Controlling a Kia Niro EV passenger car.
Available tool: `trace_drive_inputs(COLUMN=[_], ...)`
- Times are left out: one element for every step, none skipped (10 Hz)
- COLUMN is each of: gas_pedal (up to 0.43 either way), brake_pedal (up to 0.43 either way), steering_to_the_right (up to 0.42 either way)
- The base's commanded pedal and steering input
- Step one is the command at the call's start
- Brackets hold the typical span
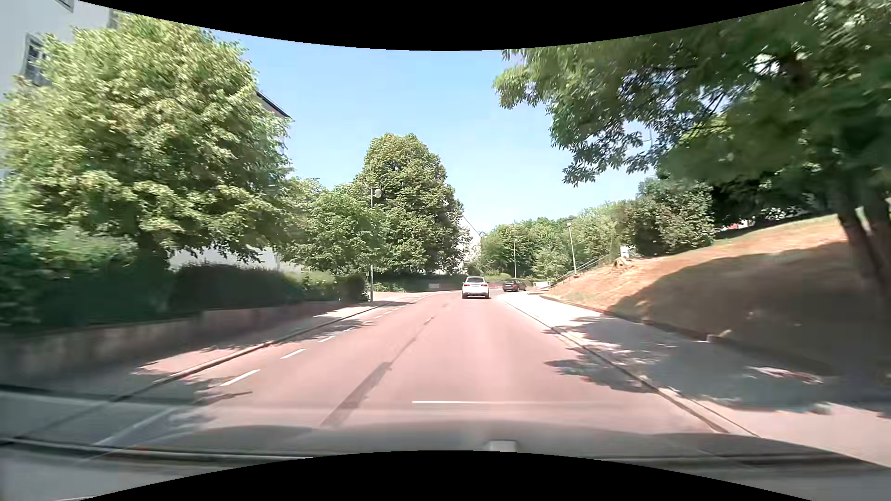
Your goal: Follow the waypoints while adhering to traffic rules and regulations
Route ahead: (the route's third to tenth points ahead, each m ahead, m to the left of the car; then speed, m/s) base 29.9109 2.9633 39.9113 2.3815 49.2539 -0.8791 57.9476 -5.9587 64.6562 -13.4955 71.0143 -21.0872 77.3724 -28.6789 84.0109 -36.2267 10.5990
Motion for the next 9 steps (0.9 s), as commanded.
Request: trace_drive_inputs(gas_pedal=[0.189, 0.177, 0.177, 0.169, 0.157, 0.157, 0.157, 0.157, 0.157], brake_pedal=[0.000, 0.000, 0.000, 0.000, 0.000, 0.000, 0.000, 0.000, 0.000], steering_to_the_right=[-0.006, -0.006, -0.006, -0.005, -0.005, -0.003, -0.003, -0.003, -0.003])
